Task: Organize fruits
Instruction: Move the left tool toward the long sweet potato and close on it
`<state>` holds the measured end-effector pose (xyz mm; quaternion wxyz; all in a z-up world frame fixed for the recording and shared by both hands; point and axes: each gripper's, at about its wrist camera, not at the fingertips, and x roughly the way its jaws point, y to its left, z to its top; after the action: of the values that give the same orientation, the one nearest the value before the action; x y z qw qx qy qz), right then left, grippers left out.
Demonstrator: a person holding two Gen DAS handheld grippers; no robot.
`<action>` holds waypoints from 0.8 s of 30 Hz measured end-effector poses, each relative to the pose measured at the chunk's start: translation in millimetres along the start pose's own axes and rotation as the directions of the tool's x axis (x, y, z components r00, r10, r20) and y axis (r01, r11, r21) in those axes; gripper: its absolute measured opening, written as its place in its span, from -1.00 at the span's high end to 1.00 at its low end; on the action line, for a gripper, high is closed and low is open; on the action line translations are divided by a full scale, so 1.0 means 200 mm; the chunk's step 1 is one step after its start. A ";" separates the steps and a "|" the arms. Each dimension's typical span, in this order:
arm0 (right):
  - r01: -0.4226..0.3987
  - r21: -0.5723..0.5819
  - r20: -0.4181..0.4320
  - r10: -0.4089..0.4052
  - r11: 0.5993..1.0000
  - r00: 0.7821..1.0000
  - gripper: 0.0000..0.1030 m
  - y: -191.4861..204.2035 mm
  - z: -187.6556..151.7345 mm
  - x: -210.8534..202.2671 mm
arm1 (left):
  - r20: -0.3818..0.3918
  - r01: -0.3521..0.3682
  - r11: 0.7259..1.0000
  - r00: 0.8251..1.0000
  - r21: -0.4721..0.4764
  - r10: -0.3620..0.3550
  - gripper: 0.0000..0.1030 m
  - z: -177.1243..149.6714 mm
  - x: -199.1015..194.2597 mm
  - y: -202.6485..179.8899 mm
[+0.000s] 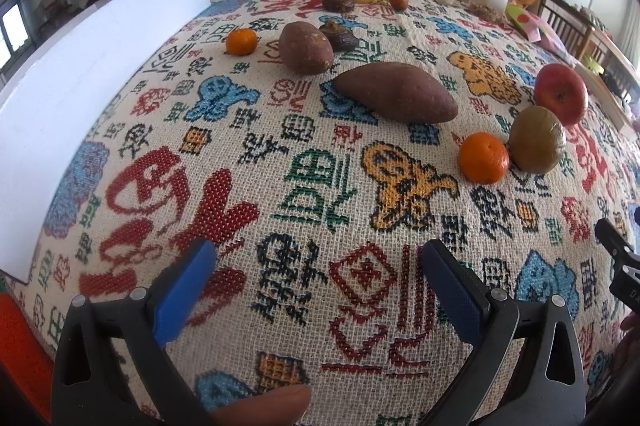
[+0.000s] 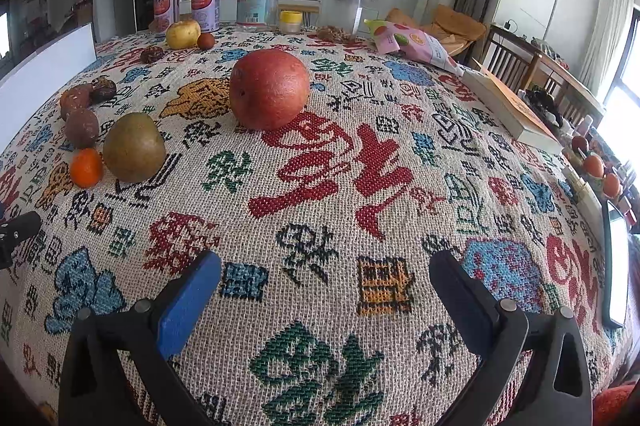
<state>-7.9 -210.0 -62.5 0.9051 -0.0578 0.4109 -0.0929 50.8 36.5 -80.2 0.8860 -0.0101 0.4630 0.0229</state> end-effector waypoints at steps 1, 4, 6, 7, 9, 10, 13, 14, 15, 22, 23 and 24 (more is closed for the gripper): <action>0.000 -0.006 -0.004 0.000 1.000 1.000 -1.00 0.01 0.00 0.01 | 0.002 0.000 1.000 1.000 0.002 0.000 -0.99 0.00 0.00 0.00; -0.002 -0.014 -0.023 0.002 1.000 1.000 -1.00 0.01 0.00 0.02 | 0.002 0.000 1.000 1.000 0.000 0.000 -0.99 -0.01 0.00 0.00; -0.006 -0.009 -0.031 0.006 1.000 0.999 -1.00 0.01 0.00 0.03 | 0.003 0.000 1.000 1.000 0.001 0.000 -0.99 -0.01 0.00 0.00; -0.009 -0.007 -0.034 0.009 1.000 0.999 -1.00 0.01 0.00 0.03 | 0.003 0.000 1.000 1.000 0.001 0.000 -0.99 -0.01 0.00 0.00; -0.013 -0.003 -0.039 0.013 1.000 0.999 -1.00 0.00 0.00 0.03 | 0.004 0.001 1.000 1.000 -0.003 -0.001 -0.99 -0.01 0.00 0.00; -0.016 -0.001 -0.042 0.016 1.000 0.999 -1.00 0.00 0.00 0.03 | 0.004 0.002 1.000 1.000 0.000 -0.002 -0.99 -0.01 0.00 0.00; -0.026 0.010 -0.049 0.027 1.000 0.998 -1.00 -0.01 0.00 0.04 | -0.002 0.019 1.000 1.000 0.011 -0.019 -0.99 -0.01 0.00 0.02; -0.031 0.015 -0.052 0.032 0.999 0.998 -1.00 -0.01 0.00 0.04 | -0.004 0.026 0.999 1.000 0.019 -0.026 -0.99 -0.01 0.00 0.02; -0.037 0.021 -0.056 0.038 0.999 0.998 -1.00 -0.01 0.00 0.05 | -0.006 0.034 0.999 0.999 0.027 -0.034 -0.99 -0.01 -0.01 0.02; -0.087 0.068 -0.082 0.092 0.994 0.992 -1.00 -0.05 0.00 0.07 | -0.067 0.171 0.984 0.982 -0.051 -0.174 -0.98 0.13 0.00 0.13; -0.091 0.073 -0.084 0.097 0.993 0.992 -1.00 -0.06 0.00 0.07 | -0.063 0.197 0.977 0.977 -0.081 -0.202 -0.98 0.19 0.01 0.16; -0.093 0.075 -0.085 0.100 0.993 0.991 -1.00 -0.06 0.00 0.07 | -0.043 0.215 0.971 0.975 -0.103 -0.220 -0.97 0.25 0.01 0.18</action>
<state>0.2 -224.2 -71.2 0.8908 -0.0014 0.4495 -0.0659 90.8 73.9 -53.1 0.8687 -0.1045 0.4813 -0.0520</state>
